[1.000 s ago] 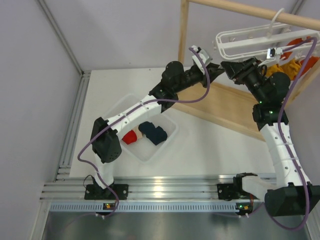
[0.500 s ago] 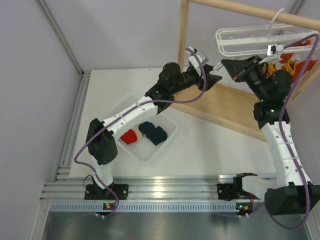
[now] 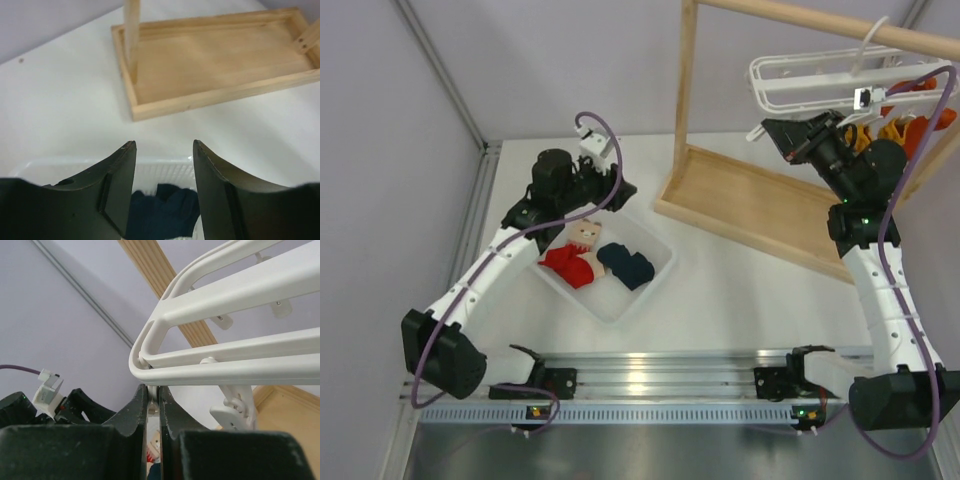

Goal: Clip the socks to the hanger
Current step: Pick up the sock from the bin.

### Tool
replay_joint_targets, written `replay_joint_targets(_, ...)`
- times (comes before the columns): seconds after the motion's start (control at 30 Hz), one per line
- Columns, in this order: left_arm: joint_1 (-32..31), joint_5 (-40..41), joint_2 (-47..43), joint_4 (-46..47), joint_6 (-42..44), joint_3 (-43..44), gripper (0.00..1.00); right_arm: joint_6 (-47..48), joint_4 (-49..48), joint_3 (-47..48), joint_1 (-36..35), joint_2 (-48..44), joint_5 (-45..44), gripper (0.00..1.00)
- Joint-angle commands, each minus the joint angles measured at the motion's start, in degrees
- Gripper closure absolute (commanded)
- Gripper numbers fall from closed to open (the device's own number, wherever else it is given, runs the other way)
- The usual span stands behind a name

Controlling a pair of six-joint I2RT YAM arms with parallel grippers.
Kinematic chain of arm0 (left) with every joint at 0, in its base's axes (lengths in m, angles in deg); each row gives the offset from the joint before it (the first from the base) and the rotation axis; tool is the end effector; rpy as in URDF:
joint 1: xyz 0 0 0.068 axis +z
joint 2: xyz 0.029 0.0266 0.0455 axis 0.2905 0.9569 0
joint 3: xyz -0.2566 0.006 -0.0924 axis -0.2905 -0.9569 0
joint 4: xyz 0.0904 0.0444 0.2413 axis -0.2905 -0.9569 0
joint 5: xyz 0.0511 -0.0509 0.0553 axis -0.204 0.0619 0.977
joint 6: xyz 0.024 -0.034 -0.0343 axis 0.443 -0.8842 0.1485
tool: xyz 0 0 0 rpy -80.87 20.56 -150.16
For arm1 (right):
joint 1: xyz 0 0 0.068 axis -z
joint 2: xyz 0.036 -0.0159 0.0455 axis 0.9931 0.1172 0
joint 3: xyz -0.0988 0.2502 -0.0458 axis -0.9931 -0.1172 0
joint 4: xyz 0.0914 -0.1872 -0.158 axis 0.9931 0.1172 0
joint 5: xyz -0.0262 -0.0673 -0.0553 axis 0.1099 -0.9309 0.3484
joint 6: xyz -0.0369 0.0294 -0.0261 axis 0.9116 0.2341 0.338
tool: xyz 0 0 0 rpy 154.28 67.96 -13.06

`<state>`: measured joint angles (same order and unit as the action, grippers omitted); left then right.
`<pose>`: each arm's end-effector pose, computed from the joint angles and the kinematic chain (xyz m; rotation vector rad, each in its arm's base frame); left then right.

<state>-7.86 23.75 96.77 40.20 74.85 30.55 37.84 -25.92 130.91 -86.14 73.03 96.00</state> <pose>0.2776 -0.1428 0.3745 0.6156 1.7415 -0.6926 0.2401 0.0283 0.4573 0.0381 1.4145 0.9430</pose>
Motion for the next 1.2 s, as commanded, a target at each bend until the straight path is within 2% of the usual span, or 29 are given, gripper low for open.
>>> replay_joint_targets(0.0, 1.4, 16.1, -2.6, -12.0, -0.3, -3.7, 0.46, 2.8, 0.2, 1.9, 0.0, -1.4, 0.2, 1.00)
replay_joint_targets(0.13, 5.7, 24.4, 1.0, -18.4, -4.4, -4.7, 0.49, 3.6, 1.0, 1.9, 0.1, -1.3, 0.2, 1.00)
replay_joint_targets(0.3, 11.6, 22.6, 8.9, -16.9, -3.5, -4.7, 0.53, 4.4, 1.4, 2.5, 0.0, -0.8, 0.5, 1.00)
replay_joint_targets(0.43, 12.0, 22.4, 15.8, -13.4, 0.0, -2.9, 0.53, 5.1, 1.8, 2.8, 0.1, -0.7, 0.3, 1.00)
replay_joint_targets(0.6, 12.1, 22.4, 25.2, -13.9, 2.4, 1.6, 0.53, 6.2, 3.0, 3.4, 0.0, -0.6, 0.2, 1.00)
replay_joint_targets(0.8, 12.3, 22.4, 30.2, -14.9, 1.8, 1.8, 0.54, 7.4, 3.9, 3.7, 0.1, -0.6, 0.1, 1.00)
replay_joint_targets(0.93, 12.4, 20.3, 31.5, -14.9, 2.0, 1.1, 0.67, 7.5, 4.0, 3.3, 0.1, -0.8, -0.1, 1.00)
replay_joint_targets(0.97, 12.4, 19.8, 31.6, -14.9, 2.1, 1.4, 0.75, 7.5, 4.0, 3.2, 0.1, -0.9, -0.1, 1.00)
replay_joint_targets(1.07, 12.4, 17.7, 30.1, -15.4, 2.7, 1.9, 0.91, 7.6, 4.1, 3.1, 0.1, -1.0, 0.1, 1.00)
replay_joint_targets(1.17, 12.4, 17.1, 25.4, -17.6, 4.2, 3.0, 0.98, 7.5, 3.9, 3.0, 0.1, -1.1, 0.4, 1.00)
